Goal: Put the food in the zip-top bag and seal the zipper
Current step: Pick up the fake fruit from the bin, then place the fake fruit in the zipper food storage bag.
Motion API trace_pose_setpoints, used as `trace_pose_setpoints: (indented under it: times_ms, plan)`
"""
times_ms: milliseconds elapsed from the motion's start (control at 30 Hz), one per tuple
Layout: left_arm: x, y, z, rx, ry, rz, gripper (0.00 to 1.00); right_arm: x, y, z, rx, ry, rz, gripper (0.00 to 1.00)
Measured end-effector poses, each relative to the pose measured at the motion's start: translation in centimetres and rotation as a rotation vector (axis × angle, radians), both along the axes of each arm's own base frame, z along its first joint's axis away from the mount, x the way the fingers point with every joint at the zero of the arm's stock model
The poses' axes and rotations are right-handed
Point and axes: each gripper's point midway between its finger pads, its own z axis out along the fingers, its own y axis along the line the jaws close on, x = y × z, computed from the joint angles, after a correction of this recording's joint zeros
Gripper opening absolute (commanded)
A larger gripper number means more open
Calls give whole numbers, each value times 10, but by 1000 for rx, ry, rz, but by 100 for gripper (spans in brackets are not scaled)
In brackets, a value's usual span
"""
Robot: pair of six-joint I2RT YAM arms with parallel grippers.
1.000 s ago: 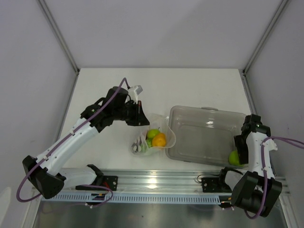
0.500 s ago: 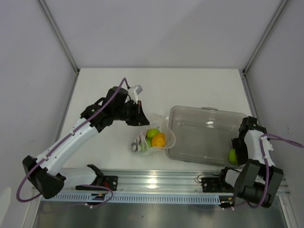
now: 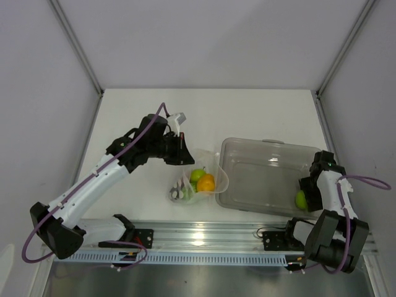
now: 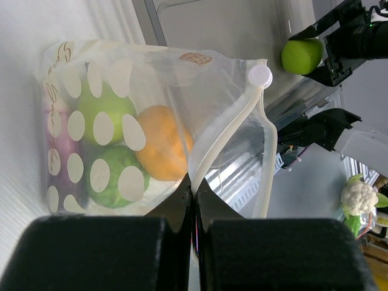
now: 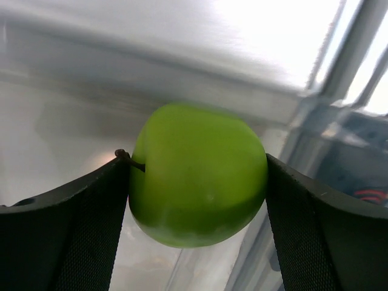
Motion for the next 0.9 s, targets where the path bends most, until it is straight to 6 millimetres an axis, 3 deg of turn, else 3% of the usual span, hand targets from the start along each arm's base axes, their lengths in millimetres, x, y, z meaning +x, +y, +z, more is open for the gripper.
trace_pose_setpoints:
  times_ms: [133, 400, 633, 767, 900]
  plan:
    - [-1, 1, -4, 6, 8, 0, 1, 16, 14, 12, 0, -80, 93, 0]
    - [0, 0, -5, 4, 5, 1, 1, 67, 54, 66, -7, -272, 395, 0]
    - [0, 0, -5, 4, 5, 1, 1, 101, 119, 123, 54, -479, 714, 0]
    - [0, 0, -4, 4, 5, 2, 1, 110, 155, 153, 113, -589, 851, 0]
    - [0, 0, -4, 4, 5, 2, 1, 110, 210, 185, 191, -666, 1032, 0]
